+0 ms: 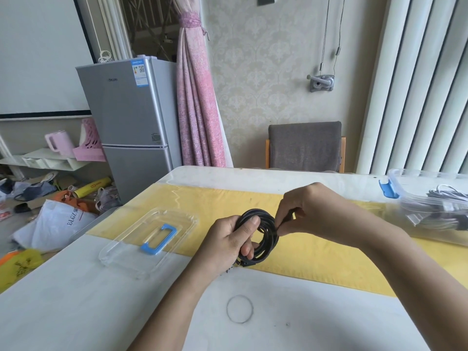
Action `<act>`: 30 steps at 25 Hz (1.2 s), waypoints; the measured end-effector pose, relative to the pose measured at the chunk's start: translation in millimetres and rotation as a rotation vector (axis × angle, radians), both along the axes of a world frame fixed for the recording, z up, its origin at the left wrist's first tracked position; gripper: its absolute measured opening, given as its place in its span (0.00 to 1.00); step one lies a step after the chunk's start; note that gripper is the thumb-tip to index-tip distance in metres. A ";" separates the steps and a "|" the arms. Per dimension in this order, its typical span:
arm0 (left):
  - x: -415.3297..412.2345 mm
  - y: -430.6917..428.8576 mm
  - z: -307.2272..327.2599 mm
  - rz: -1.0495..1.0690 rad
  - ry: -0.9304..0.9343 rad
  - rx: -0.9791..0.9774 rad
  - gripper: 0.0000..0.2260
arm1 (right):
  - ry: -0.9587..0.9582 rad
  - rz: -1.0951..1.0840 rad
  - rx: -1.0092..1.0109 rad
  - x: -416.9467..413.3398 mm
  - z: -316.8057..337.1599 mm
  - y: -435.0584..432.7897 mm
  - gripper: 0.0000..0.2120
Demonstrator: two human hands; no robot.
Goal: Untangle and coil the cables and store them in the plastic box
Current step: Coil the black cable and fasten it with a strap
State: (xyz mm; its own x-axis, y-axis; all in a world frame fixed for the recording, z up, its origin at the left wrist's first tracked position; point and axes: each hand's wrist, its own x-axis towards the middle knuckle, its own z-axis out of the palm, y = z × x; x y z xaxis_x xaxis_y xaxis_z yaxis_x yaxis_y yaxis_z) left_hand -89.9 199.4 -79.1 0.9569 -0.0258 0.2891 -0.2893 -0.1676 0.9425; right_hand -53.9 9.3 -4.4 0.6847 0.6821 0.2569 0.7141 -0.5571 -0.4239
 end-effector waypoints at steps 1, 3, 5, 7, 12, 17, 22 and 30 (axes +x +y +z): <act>0.2 -0.5 -0.3 -0.007 -0.006 -0.007 0.17 | -0.067 0.001 0.015 -0.1 -0.8 2.4 0.04; -0.7 -1.9 0.2 -0.021 -0.023 -0.028 0.15 | -0.181 -0.005 0.055 0.3 -5.1 8.7 0.06; -1.4 -3.6 1.8 -0.023 -0.044 -0.043 0.13 | -0.303 0.001 0.112 1.7 -15.5 17.0 0.10; -0.6 -3.1 1.9 -0.005 -0.074 -0.036 0.15 | -0.470 0.035 0.173 3.4 -30.7 26.5 0.14; 0.4 -2.1 1.1 -0.021 -0.120 -0.034 0.17 | -0.709 0.016 0.281 3.8 -55.5 38.4 0.14; 0.7 -7.1 -2.0 -0.066 -0.057 -0.073 0.17 | -0.830 0.044 0.282 9.6 -63.0 33.9 0.15; 1.7 -3.0 -0.4 -0.004 -0.020 -0.100 0.19 | -0.904 0.081 0.301 6.3 -64.5 36.3 0.17; 2.2 -2.6 -0.1 0.045 -0.141 -0.052 0.18 | -0.697 0.112 0.295 7.9 -53.2 35.5 0.11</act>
State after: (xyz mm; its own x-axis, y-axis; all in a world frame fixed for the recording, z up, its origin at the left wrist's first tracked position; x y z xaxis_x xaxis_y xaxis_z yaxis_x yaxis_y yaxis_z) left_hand -87.8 196.8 -79.2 0.9066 0.0352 0.4205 -0.4125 -0.1352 0.9009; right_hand -46.0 44.8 -57.6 0.2279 0.5742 0.7863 0.9165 -0.3993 0.0259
